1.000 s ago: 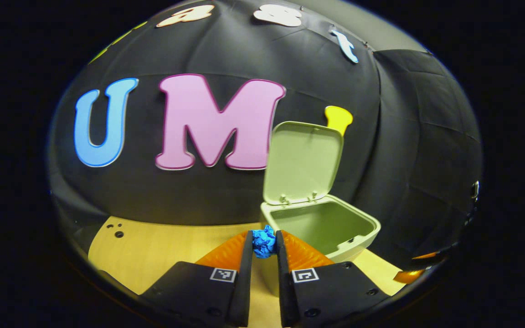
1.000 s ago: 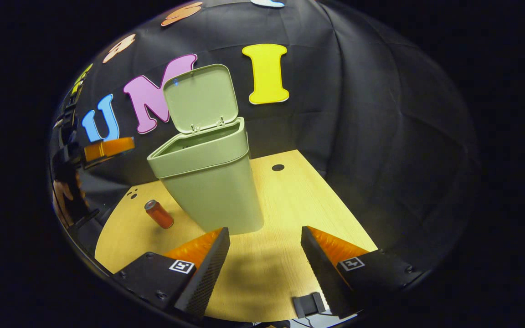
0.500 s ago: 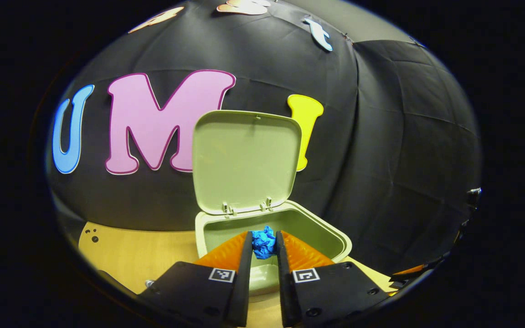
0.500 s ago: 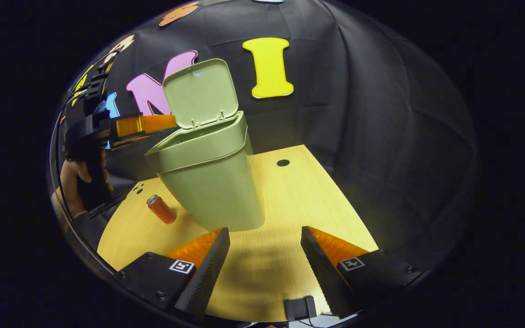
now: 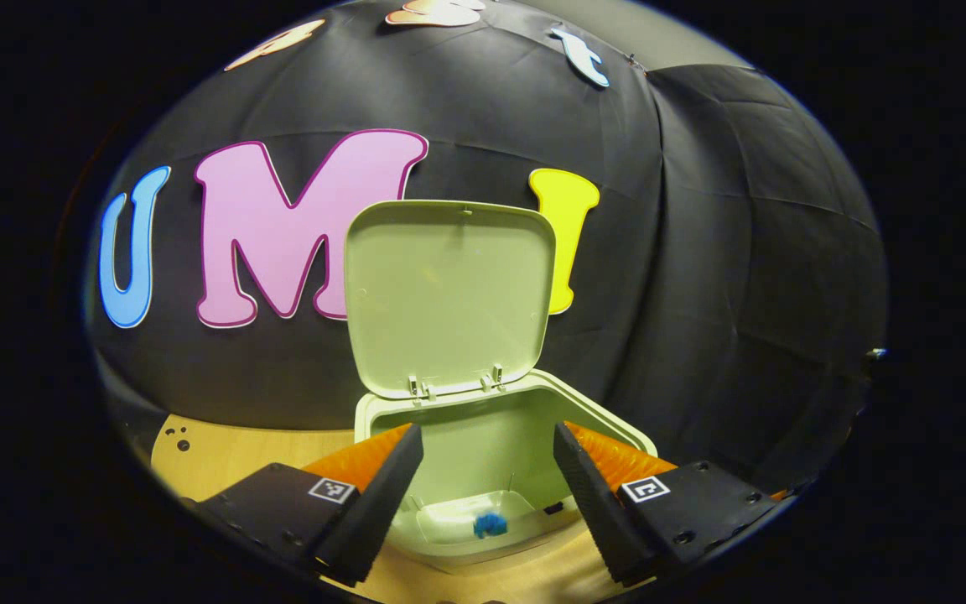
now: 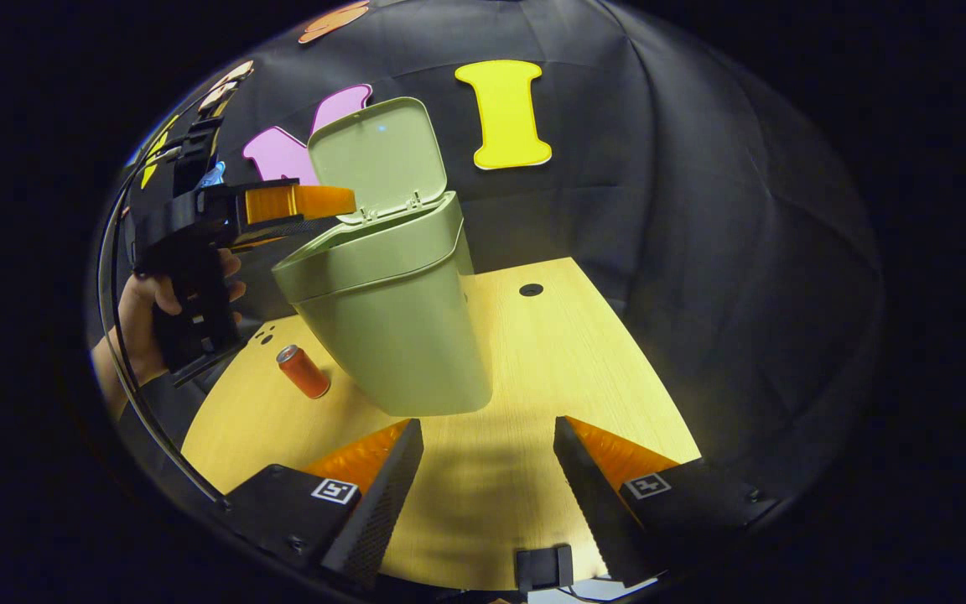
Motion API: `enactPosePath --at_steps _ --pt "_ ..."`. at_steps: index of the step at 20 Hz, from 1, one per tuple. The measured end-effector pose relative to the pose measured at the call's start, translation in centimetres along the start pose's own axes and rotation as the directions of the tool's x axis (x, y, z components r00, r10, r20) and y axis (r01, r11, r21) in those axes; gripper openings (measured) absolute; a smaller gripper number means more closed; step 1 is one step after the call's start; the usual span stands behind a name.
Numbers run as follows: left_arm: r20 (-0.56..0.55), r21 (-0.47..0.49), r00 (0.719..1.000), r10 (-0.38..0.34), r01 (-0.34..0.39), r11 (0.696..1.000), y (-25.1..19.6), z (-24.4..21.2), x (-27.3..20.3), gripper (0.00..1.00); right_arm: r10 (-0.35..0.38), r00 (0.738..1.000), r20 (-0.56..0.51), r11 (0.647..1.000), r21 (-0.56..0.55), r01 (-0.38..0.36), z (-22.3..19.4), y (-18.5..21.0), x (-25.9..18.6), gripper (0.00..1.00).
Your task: Press the lid of the desktop garbage bin to open it, pick up the crumpled paper on the desktop and throw it into the bin, then pick up the pop can on the desktop and drop it into the bin, and finally close the garbage bin lid.
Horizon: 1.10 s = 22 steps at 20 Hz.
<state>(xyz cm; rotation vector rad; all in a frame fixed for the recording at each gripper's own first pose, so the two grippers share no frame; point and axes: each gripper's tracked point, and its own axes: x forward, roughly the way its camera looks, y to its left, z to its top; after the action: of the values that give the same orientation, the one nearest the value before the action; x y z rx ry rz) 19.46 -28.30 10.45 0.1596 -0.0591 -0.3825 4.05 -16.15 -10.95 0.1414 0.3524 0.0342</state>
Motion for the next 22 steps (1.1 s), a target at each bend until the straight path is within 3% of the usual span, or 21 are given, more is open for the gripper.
enactPosePath --at_steps 5,9,17,22 --pt "0.039 -0.008 0.996 0.086 -0.086 0.996 3.6 0.3 -5.1 0.96 0.012 1.000 0.004 1.000 -0.010 -0.012 0.0 1.1 0.5 0.99" --pt "0.028 -0.034 0.982 0.186 -0.185 0.982 8.4 -1.9 -11.2 0.96 0.028 1.000 -0.004 0.999 -0.040 -0.028 -0.6 3.3 0.1 0.99" --pt "-0.037 -0.138 0.925 0.379 -0.381 0.914 19.2 -7.7 -27.5 0.97 0.020 0.999 0.039 0.995 -0.103 -0.016 -0.9 9.5 -1.9 0.99" --pt "-0.065 -0.167 0.900 0.431 -0.436 0.884 23.5 -11.5 -35.2 0.96 0.036 0.995 0.094 0.991 -0.133 -0.023 -0.5 14.3 -2.4 0.99"
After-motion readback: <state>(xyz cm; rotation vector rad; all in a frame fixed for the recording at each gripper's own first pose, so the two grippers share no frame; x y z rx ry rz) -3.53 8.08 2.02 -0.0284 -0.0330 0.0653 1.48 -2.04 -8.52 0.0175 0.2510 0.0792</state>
